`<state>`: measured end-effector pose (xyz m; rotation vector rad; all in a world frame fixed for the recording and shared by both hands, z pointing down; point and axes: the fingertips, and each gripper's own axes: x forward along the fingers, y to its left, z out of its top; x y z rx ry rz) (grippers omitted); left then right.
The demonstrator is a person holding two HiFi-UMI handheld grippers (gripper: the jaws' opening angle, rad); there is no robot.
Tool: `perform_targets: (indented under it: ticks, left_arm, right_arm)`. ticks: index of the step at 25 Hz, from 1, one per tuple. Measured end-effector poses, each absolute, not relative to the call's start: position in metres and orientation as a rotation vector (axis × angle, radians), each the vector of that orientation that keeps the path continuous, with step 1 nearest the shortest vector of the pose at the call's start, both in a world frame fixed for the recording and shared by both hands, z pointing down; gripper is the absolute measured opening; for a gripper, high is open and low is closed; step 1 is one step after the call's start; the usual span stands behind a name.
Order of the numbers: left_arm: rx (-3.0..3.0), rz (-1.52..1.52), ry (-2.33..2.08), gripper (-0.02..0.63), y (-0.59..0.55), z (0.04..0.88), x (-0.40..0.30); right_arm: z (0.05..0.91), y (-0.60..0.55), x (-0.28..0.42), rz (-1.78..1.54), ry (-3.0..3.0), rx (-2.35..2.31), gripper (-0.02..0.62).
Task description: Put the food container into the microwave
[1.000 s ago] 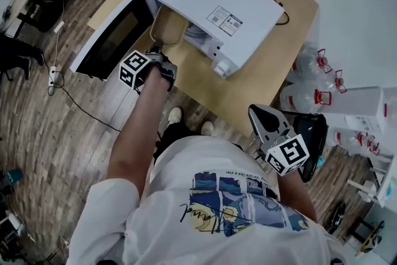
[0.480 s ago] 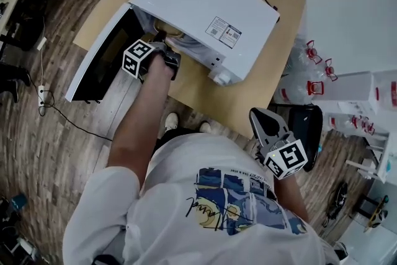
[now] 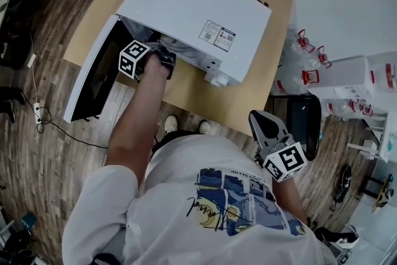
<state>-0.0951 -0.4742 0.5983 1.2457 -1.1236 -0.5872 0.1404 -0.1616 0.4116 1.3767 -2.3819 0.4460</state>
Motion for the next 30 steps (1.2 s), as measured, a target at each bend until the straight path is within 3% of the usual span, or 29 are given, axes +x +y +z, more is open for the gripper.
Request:
perform_targets:
  ticks: [9, 23, 30]
  left_arm:
    - [1.275, -0.534, -1.134, 0.054, -0.478, 0.606, -0.095]
    - [1.308, -0.509, -1.177, 0.196, -0.465, 0.603, -0.096]
    - [1.315, -0.484, -1.203, 0.224, -0.452, 0.605, -0.099]
  right_arm:
    - [0.414, -0.164, 0.138, 0.458, -2.372, 1.382, 0.009]
    - [0.413, -0.165, 0.145, 0.437, -2.424, 1.309, 0.009]
    - [0.412, -0.166, 0.152, 0.421, -2.456, 1.271, 0.009]
